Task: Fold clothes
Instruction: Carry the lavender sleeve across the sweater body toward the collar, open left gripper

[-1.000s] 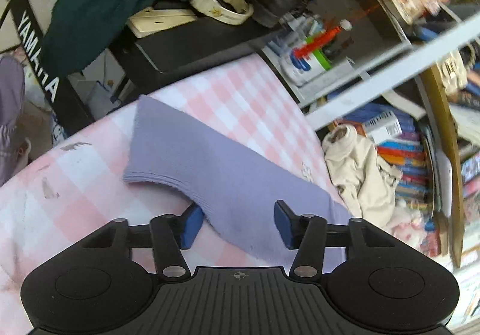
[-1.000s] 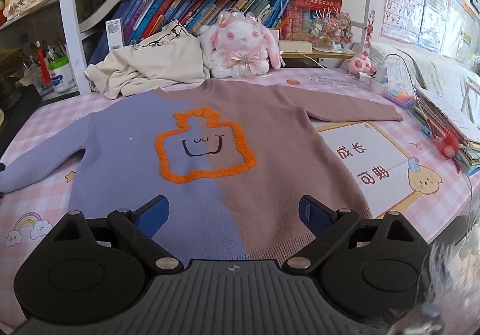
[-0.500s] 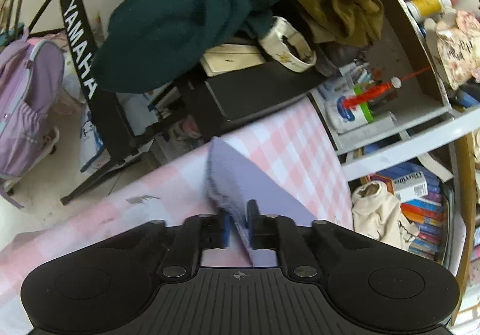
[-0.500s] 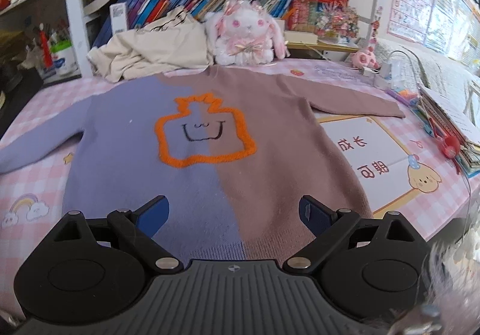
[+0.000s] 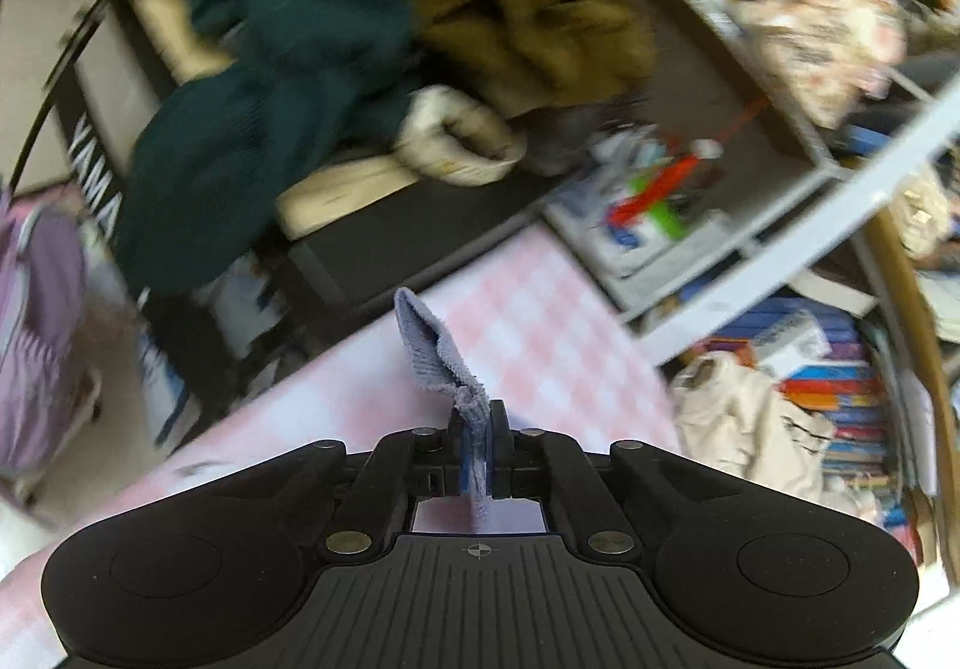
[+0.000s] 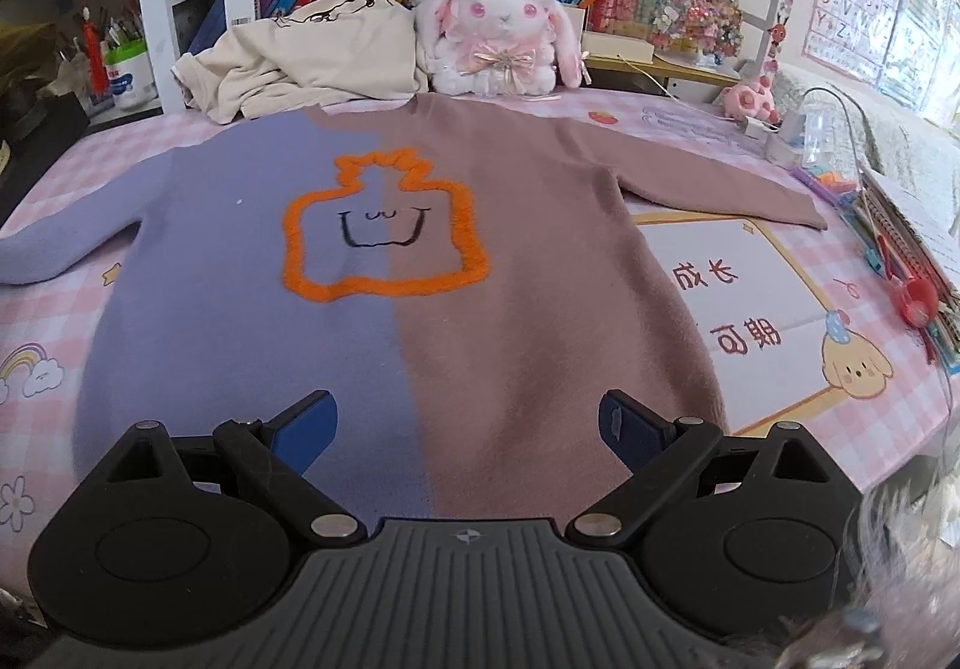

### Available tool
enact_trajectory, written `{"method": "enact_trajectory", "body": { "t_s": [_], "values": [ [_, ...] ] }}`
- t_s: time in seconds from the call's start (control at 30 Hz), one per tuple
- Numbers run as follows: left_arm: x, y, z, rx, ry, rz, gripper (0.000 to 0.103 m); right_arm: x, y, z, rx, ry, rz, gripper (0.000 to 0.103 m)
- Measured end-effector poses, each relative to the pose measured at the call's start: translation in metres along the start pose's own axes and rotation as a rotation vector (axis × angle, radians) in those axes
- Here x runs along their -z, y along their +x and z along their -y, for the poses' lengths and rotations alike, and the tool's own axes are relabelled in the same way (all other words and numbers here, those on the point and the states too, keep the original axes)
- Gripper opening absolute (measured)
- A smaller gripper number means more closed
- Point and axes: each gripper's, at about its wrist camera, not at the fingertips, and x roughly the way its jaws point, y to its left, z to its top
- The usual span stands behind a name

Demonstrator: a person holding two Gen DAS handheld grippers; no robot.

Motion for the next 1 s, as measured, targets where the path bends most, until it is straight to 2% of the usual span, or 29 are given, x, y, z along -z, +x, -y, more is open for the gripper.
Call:
{"method": "enact_trajectory", "body": {
  "t_s": [0.13,0.23,0.37,0.5,0.7,1.0],
  "values": [
    [0.008,-0.015,0.057,0.079,0.098,0.05,0.004,-0.007,0.009,0.021,-0.045,-0.043,0.011,0.095],
    [0.027,-0.023,0.112,0.144,0.171,0.071,0.004,-0.014,0.016,0.041,-0.085,-0.091,0.014,0.095],
    [0.057,-0.023,0.188,0.224,0.258,0.064,0.004,-0.024,0.029,0.075,-0.15,-0.117,0.006,0.095],
    [0.085,-0.011,0.251,0.27,0.323,0.043,0.004,-0.031,0.041,0.101,-0.222,-0.159,-0.002,0.095],
    [0.136,0.007,0.309,0.272,0.387,0.003,0.004,-0.038,0.054,0.134,-0.311,-0.229,-0.003,0.095],
    [0.19,0.044,0.334,0.196,0.427,-0.055,0.004,-0.04,0.063,0.158,-0.394,-0.309,-0.013,0.095]
  ]
}}
